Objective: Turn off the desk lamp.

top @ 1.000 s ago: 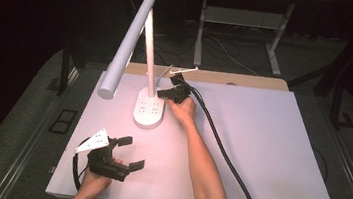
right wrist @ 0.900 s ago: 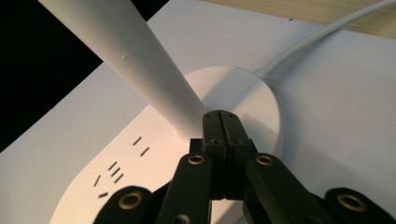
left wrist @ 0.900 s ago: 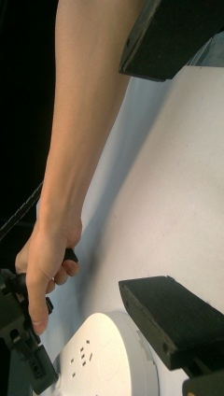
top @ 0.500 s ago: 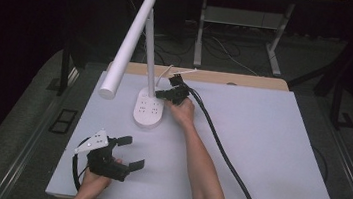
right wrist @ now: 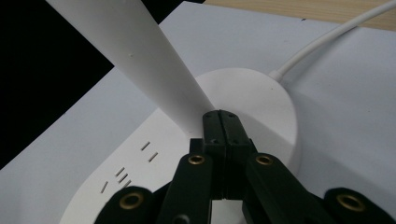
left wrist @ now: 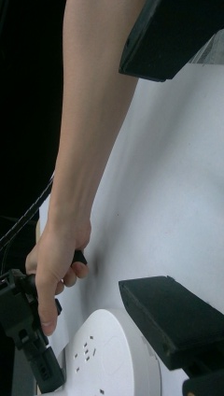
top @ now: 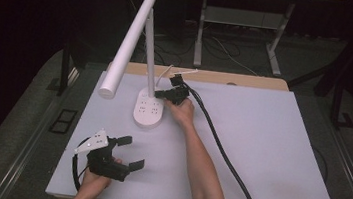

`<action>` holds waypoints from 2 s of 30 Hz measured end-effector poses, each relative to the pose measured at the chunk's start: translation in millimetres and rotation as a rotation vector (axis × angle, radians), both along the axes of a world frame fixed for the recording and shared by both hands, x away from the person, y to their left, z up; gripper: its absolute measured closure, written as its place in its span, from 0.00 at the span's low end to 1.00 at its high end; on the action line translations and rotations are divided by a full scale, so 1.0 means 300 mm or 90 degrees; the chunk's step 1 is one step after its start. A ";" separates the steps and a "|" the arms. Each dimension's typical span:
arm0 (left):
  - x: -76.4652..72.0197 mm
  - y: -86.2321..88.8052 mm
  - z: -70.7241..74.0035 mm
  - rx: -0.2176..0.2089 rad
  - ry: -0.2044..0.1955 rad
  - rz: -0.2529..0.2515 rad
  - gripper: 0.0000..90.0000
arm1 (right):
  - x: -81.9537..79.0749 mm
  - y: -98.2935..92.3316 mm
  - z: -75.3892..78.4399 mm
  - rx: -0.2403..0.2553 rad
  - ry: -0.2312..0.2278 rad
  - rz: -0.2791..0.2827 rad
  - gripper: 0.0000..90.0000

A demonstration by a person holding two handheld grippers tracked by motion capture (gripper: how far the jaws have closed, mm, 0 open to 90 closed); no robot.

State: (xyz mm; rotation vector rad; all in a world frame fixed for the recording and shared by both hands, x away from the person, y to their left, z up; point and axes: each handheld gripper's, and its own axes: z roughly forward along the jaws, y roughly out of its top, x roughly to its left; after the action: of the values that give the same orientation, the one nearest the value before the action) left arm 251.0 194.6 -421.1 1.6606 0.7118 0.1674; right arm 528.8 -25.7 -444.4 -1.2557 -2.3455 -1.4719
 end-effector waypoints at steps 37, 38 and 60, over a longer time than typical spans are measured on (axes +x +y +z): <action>0.002 -0.009 -0.003 0.007 0.000 -0.008 0.00 | -0.146 -0.251 0.169 -0.019 -0.069 0.021 0.88; 0.003 -0.008 -0.003 0.006 -0.001 -0.008 0.00 | -0.146 -0.251 0.169 -0.019 -0.069 0.021 0.88; 0.005 -0.023 -0.006 0.024 -0.003 -0.011 0.00 | -0.399 -0.509 0.272 -0.071 -0.102 -0.005 0.01</action>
State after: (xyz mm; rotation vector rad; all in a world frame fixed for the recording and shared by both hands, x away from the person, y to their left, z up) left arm 252.5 187.7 -422.9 1.7007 0.6944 0.1729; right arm 409.0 -178.4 -362.8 -1.2142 -2.5596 -1.5167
